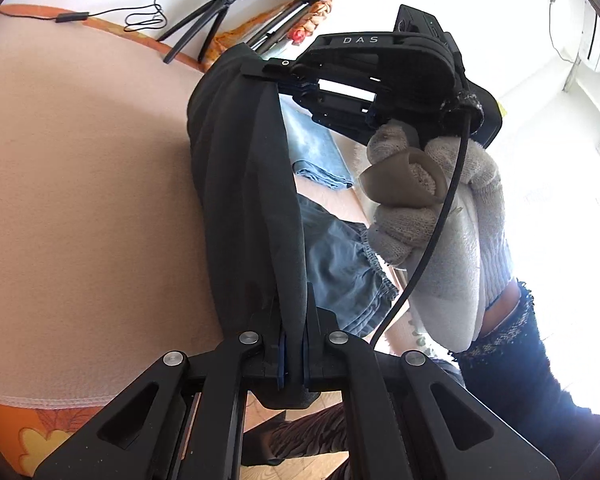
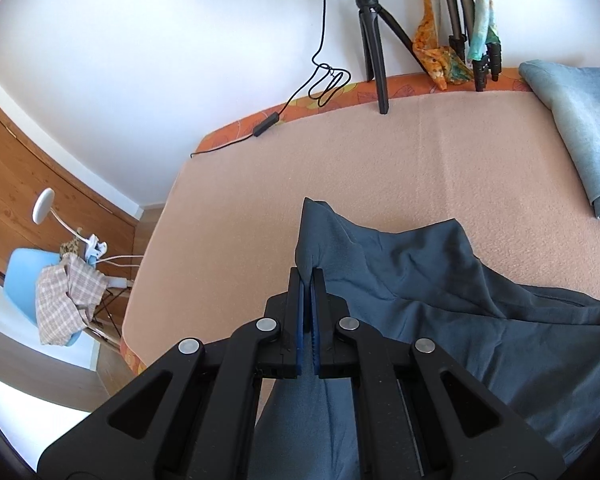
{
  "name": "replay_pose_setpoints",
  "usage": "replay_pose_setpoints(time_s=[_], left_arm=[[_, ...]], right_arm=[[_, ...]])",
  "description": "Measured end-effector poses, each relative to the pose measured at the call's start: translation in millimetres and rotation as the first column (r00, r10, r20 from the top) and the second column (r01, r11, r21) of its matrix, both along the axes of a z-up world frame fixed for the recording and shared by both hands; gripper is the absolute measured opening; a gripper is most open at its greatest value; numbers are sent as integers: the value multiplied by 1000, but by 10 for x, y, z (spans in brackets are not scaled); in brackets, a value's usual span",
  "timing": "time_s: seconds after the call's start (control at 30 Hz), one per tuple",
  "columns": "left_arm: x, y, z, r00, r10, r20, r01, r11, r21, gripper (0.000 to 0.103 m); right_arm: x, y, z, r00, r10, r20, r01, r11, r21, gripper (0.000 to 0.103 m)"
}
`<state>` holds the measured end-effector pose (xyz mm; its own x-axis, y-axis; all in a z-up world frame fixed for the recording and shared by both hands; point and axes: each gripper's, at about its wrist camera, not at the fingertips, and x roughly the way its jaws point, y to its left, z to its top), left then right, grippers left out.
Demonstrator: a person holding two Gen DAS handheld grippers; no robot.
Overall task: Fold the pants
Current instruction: 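Lift the trouser edge with both grippers and fold it over the trousers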
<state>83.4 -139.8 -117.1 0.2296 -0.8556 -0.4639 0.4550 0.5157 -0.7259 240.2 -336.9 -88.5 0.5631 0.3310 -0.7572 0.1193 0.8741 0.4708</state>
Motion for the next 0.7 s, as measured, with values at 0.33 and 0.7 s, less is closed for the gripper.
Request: replay_pose_setpoints(time_s=[0.33,0.7], left_arm=[[31,-724,277,982,-155,109,148,987,69,2],[47,-1527,272,944,-298,140,280,950,135,2]], right_arm=[[-453,-713,177,989,-119,89,109,988,109,4],[-1058,-1575,155,960,-256,110,238,959,152,4]])
